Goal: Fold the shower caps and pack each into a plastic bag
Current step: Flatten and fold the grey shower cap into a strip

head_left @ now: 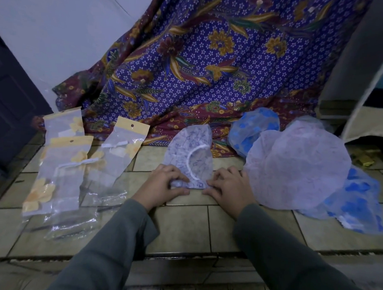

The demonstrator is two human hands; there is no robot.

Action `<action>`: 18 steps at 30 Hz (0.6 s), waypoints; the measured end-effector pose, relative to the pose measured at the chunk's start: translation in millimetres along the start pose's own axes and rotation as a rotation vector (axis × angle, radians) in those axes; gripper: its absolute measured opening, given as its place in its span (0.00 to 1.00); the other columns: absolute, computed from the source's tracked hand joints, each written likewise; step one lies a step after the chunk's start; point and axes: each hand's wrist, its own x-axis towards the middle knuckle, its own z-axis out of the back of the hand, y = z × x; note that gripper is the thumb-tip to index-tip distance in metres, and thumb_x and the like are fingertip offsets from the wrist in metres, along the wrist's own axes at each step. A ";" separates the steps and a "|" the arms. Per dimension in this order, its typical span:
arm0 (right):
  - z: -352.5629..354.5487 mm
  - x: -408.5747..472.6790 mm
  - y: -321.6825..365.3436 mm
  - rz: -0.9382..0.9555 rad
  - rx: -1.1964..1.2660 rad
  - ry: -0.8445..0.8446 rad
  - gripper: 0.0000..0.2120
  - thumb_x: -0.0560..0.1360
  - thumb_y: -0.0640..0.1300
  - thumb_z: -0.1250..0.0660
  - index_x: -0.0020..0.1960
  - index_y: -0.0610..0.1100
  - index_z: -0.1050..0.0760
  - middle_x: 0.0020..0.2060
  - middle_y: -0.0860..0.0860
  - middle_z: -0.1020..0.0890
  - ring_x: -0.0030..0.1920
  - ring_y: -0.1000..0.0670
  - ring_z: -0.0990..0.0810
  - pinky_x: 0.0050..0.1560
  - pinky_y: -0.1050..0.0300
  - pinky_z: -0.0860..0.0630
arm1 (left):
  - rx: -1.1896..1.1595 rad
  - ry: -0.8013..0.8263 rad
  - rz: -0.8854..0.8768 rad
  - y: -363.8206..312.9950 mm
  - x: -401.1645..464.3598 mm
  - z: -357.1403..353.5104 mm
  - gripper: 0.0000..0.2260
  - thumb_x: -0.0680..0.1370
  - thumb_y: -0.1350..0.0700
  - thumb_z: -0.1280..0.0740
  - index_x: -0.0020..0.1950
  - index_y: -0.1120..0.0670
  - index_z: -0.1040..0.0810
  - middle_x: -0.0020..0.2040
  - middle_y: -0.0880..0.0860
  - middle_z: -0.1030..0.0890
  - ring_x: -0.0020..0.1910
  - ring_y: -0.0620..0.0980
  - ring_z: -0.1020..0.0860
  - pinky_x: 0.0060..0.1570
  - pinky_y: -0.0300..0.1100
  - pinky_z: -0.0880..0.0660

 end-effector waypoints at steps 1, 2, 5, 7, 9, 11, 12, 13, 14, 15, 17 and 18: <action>0.4 2.3 1.3 0.010 -0.008 0.003 0.14 0.69 0.61 0.35 0.40 0.54 0.17 0.39 0.56 0.22 0.41 0.48 0.25 0.39 0.49 0.30 | -0.005 0.006 -0.004 -0.2 0.4 -0.2 0.17 0.67 0.39 0.27 0.52 0.44 0.18 0.48 0.41 0.24 0.53 0.45 0.30 0.55 0.38 0.34; -0.7 4.1 1.5 0.027 -0.015 0.002 0.13 0.70 0.59 0.35 0.39 0.53 0.17 0.40 0.55 0.21 0.42 0.48 0.26 0.40 0.50 0.31 | -0.008 0.002 -0.007 0.4 0.0 -1.0 0.15 0.68 0.42 0.26 0.52 0.45 0.18 0.48 0.42 0.23 0.54 0.45 0.30 0.55 0.36 0.35; -5.1 3.6 -1.8 0.099 -0.010 -0.055 0.18 0.74 0.58 0.41 0.38 0.51 0.17 0.41 0.57 0.20 0.42 0.50 0.26 0.41 0.53 0.38 | -0.022 -0.047 -0.025 1.4 -5.1 -2.6 0.16 0.70 0.40 0.32 0.52 0.46 0.17 0.49 0.43 0.22 0.53 0.45 0.28 0.57 0.31 0.36; -7.6 2.0 -4.8 0.148 -0.003 -0.115 0.18 0.75 0.57 0.42 0.38 0.50 0.18 0.41 0.58 0.19 0.43 0.50 0.27 0.40 0.53 0.40 | -0.039 -0.070 -0.015 1.0 -7.5 -3.3 0.17 0.71 0.40 0.36 0.51 0.47 0.16 0.48 0.43 0.23 0.52 0.45 0.28 0.57 0.30 0.36; -9.8 1.4 -5.8 0.185 -0.009 -0.151 0.17 0.75 0.56 0.42 0.38 0.50 0.19 0.43 0.58 0.18 0.46 0.50 0.27 0.42 0.52 0.39 | -0.052 -0.076 0.002 -0.7 -8.7 -2.9 0.17 0.72 0.40 0.37 0.51 0.48 0.16 0.47 0.42 0.24 0.52 0.45 0.27 0.57 0.29 0.36; -11.0 1.3 -5.8 0.190 -0.018 -0.167 0.17 0.76 0.56 0.42 0.37 0.50 0.19 0.40 0.57 0.18 0.44 0.50 0.25 0.42 0.52 0.39 | -0.056 -0.067 0.012 -2.5 -8.9 -1.6 0.18 0.72 0.40 0.38 0.51 0.49 0.16 0.47 0.41 0.24 0.51 0.45 0.27 0.56 0.30 0.35; -10.6 1.2 -5.8 0.178 -0.018 -0.171 0.18 0.76 0.56 0.42 0.37 0.50 0.19 0.37 0.56 0.18 0.42 0.49 0.24 0.41 0.52 0.40 | -0.050 -0.061 0.011 -2.6 -8.6 -0.8 0.19 0.72 0.40 0.38 0.50 0.49 0.16 0.47 0.41 0.25 0.50 0.45 0.27 0.55 0.30 0.34; -9.8 1.1 -6.1 0.159 -0.013 -0.171 0.18 0.76 0.56 0.42 0.36 0.50 0.19 0.35 0.56 0.18 0.40 0.49 0.24 0.41 0.52 0.40 | -0.040 -0.057 0.009 -2.5 -8.4 0.1 0.19 0.72 0.40 0.39 0.50 0.50 0.16 0.47 0.42 0.24 0.49 0.45 0.27 0.55 0.32 0.33; -9.7 1.1 -6.9 0.142 -0.006 -0.170 0.18 0.76 0.57 0.42 0.36 0.50 0.19 0.33 0.56 0.19 0.39 0.49 0.24 0.41 0.52 0.40 | -0.033 -0.055 0.009 -2.7 -8.5 0.9 0.19 0.72 0.39 0.39 0.49 0.50 0.15 0.46 0.42 0.24 0.49 0.45 0.26 0.54 0.34 0.32; -9.5 0.4 -7.4 0.123 0.001 -0.161 0.18 0.76 0.57 0.43 0.36 0.51 0.19 0.33 0.56 0.18 0.38 0.49 0.24 0.41 0.52 0.40 | -0.029 -0.058 0.009 -3.1 -8.5 1.5 0.19 0.73 0.39 0.39 0.48 0.51 0.16 0.45 0.42 0.23 0.47 0.46 0.26 0.53 0.37 0.30; -9.1 -1.8 -6.2 0.082 0.025 -0.131 0.19 0.76 0.58 0.44 0.39 0.52 0.19 0.35 0.56 0.18 0.38 0.50 0.25 0.42 0.52 0.39 | -0.033 -0.066 0.015 -4.3 -8.7 3.0 0.19 0.73 0.40 0.39 0.45 0.52 0.16 0.43 0.44 0.20 0.45 0.46 0.24 0.50 0.39 0.29; -9.0 -2.7 -5.4 0.056 0.046 -0.114 0.19 0.76 0.59 0.45 0.41 0.52 0.18 0.36 0.56 0.17 0.39 0.51 0.24 0.43 0.53 0.39 | -0.040 -0.069 0.025 -5.4 -8.2 4.2 0.18 0.72 0.40 0.38 0.44 0.52 0.16 0.42 0.45 0.19 0.44 0.45 0.24 0.49 0.38 0.29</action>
